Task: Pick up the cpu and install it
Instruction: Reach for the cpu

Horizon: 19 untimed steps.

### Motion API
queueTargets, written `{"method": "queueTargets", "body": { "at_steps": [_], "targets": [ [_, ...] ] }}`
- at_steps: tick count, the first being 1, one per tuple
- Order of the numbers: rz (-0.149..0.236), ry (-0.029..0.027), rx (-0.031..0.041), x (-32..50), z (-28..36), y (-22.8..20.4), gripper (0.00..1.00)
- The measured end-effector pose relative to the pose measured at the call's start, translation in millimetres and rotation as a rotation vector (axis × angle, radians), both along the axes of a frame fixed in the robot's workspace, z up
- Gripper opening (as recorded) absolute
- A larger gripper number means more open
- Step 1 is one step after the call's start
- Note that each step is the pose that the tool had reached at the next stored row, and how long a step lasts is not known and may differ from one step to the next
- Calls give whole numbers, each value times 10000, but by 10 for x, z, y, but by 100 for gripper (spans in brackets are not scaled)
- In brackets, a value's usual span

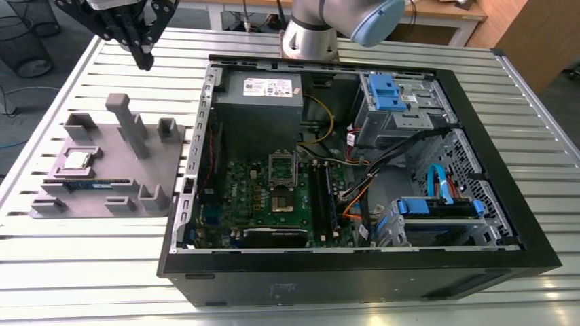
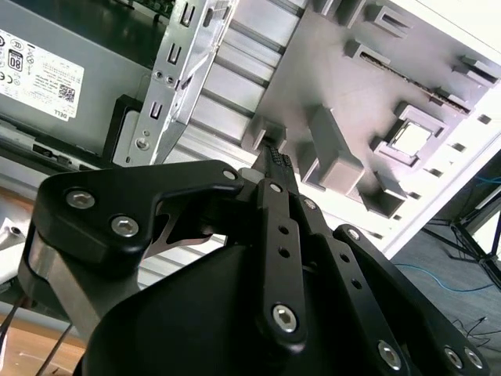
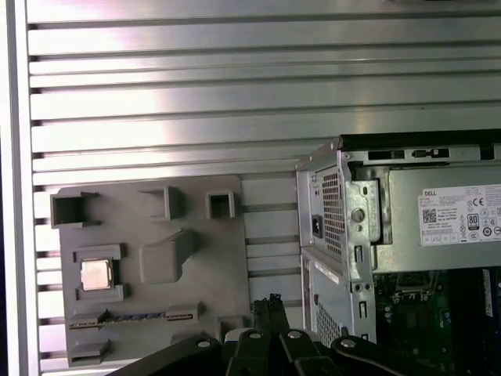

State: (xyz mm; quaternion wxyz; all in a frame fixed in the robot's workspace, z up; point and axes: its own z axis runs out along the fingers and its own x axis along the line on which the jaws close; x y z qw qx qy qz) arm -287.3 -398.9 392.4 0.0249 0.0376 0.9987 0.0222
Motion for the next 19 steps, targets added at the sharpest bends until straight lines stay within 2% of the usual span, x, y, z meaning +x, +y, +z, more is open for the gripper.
{"method": "queueTargets", "body": {
  "at_steps": [19],
  "targets": [
    [0, -39, 0, -235, -2, 0, 11]
  ]
}}
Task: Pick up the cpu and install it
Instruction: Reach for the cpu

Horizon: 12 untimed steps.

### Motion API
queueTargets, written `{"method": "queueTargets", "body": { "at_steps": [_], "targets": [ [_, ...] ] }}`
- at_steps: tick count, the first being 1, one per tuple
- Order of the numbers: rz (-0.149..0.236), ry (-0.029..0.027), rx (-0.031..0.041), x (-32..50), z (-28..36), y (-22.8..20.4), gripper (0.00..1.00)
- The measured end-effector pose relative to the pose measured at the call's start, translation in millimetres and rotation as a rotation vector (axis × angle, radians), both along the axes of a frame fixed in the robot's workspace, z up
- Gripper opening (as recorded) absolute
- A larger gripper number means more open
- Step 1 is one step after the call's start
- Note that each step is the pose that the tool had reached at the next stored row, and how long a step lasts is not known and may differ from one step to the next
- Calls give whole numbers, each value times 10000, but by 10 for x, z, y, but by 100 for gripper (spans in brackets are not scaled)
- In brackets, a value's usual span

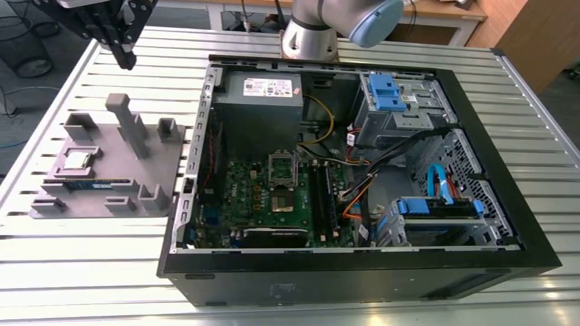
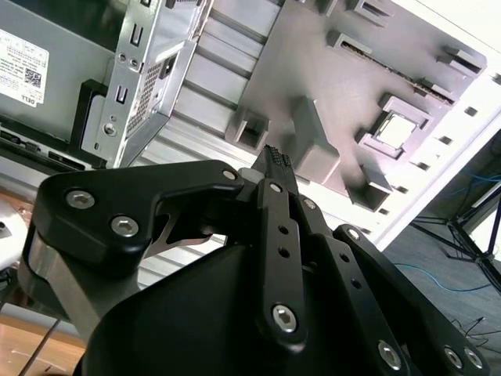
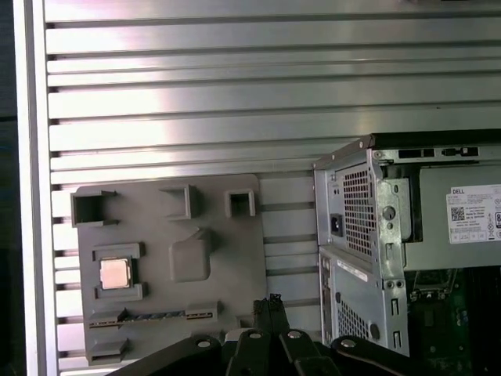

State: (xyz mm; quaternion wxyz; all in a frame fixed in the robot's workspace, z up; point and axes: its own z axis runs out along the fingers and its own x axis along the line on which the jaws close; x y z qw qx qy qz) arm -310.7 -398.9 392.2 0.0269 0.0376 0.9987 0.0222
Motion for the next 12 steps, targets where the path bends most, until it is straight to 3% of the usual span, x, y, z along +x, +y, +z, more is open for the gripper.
{"method": "queueTargets", "body": {
  "at_steps": [12],
  "targets": [
    [0, -32, 0, -162, -1, 0, 11]
  ]
}}
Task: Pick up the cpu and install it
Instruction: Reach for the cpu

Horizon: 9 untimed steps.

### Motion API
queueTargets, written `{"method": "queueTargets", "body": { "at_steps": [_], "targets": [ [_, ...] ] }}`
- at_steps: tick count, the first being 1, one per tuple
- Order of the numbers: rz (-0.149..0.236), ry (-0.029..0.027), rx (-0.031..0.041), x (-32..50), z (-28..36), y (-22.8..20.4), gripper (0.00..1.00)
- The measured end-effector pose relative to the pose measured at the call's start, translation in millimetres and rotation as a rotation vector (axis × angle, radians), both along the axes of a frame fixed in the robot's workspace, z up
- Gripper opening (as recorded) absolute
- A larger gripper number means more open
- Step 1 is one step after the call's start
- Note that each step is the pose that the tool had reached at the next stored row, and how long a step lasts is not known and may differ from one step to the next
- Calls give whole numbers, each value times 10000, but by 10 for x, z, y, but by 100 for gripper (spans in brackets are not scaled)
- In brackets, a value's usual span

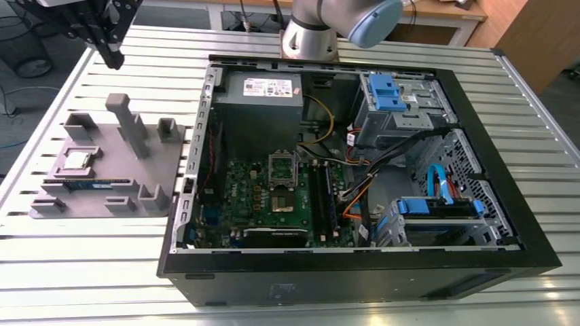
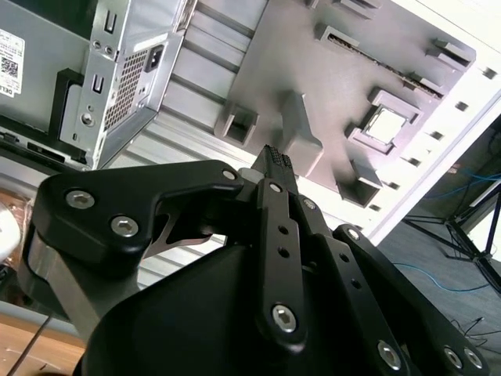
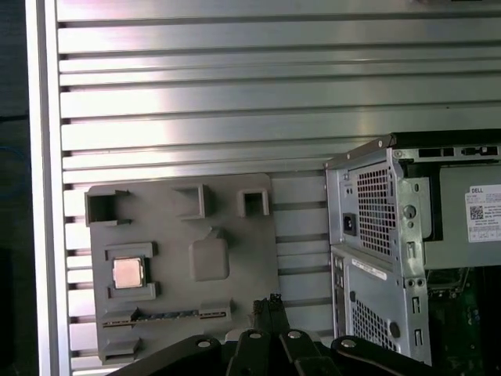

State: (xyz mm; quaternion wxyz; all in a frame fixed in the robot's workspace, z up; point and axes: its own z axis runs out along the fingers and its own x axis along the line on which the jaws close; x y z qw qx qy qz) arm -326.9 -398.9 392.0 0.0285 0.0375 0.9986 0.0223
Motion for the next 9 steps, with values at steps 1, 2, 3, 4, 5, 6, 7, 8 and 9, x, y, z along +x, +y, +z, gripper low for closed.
{"method": "queueTargets", "body": {
  "at_steps": [1, 2, 3, 4, 5, 6, 7, 8, 9],
  "targets": [
    [1, -4, 0, -15, -1, 0, 11],
    [0, -7, 0, -29, 0, 0, 11],
    [0, -10, 0, -44, -1, 0, 11],
    [0, -13, 0, -59, -1, 0, 11],
    [-1, -16, 0, -74, -1, 0, 11],
    [-1, -19, 1, -89, -2, 0, 11],
    [0, -22, 0, -103, -1, 0, 11],
    [0, -25, 0, -118, -1, 0, 11],
    [0, -28, 0, -133, -2, 0, 11]
  ]
}}
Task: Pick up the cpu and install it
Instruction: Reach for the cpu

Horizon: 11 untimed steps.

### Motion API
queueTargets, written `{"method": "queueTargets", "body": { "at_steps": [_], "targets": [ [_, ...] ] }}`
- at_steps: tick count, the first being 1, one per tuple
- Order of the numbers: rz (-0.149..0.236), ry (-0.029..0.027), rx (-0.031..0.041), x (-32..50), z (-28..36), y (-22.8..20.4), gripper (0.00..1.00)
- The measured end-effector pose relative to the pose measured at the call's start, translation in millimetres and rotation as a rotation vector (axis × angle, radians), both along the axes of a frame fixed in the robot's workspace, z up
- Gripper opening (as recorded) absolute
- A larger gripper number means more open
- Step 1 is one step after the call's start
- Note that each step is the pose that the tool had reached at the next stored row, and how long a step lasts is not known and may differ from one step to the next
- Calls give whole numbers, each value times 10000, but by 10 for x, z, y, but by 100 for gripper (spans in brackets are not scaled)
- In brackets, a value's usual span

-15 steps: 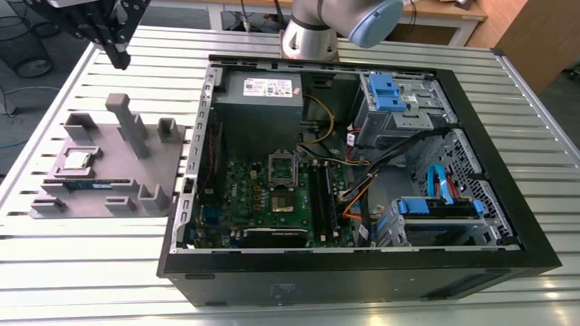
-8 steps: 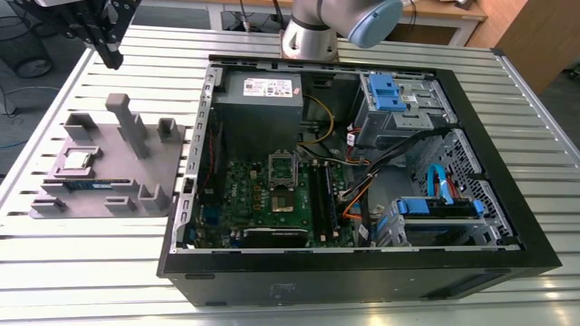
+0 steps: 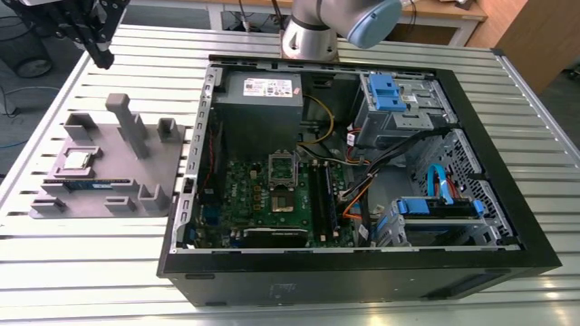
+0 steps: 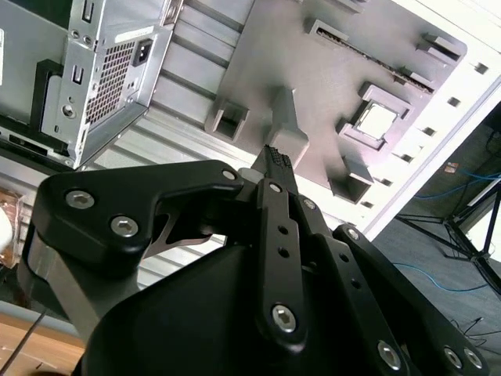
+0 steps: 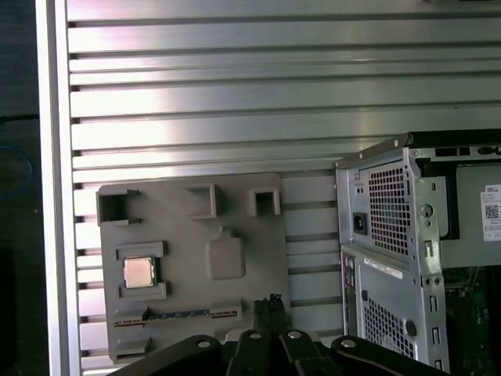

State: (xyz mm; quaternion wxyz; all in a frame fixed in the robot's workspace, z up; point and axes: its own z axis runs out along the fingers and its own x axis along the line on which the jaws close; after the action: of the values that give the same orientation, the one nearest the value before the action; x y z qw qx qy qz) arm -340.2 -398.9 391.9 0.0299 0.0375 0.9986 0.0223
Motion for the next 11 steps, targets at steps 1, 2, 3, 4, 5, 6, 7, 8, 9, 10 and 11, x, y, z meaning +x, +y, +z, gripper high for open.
{"method": "queueTargets", "body": {
  "at_steps": [1, 2, 3, 4, 5, 6, 7, 8, 9, 10, 11],
  "targets": [
    [0, -3, 0, -16, 0, 0, 11],
    [0, -6, 0, -31, -1, 0, 11],
    [0, -10, 0, -46, -1, 0, 11],
    [0, -13, 0, -62, -1, 0, 11],
    [0, -16, 0, -77, -2, 0, 11],
    [0, -19, 0, -92, -2, 0, 11],
    [0, -22, 0, -108, -2, 0, 11],
    [1, -25, 0, -123, -2, 0, 11],
    [0, -28, 0, -138, -2, 0, 11],
    [1, -31, 0, -153, -2, 0, 11],
    [0, -33, 0, -168, -2, 0, 11]
  ]
}}
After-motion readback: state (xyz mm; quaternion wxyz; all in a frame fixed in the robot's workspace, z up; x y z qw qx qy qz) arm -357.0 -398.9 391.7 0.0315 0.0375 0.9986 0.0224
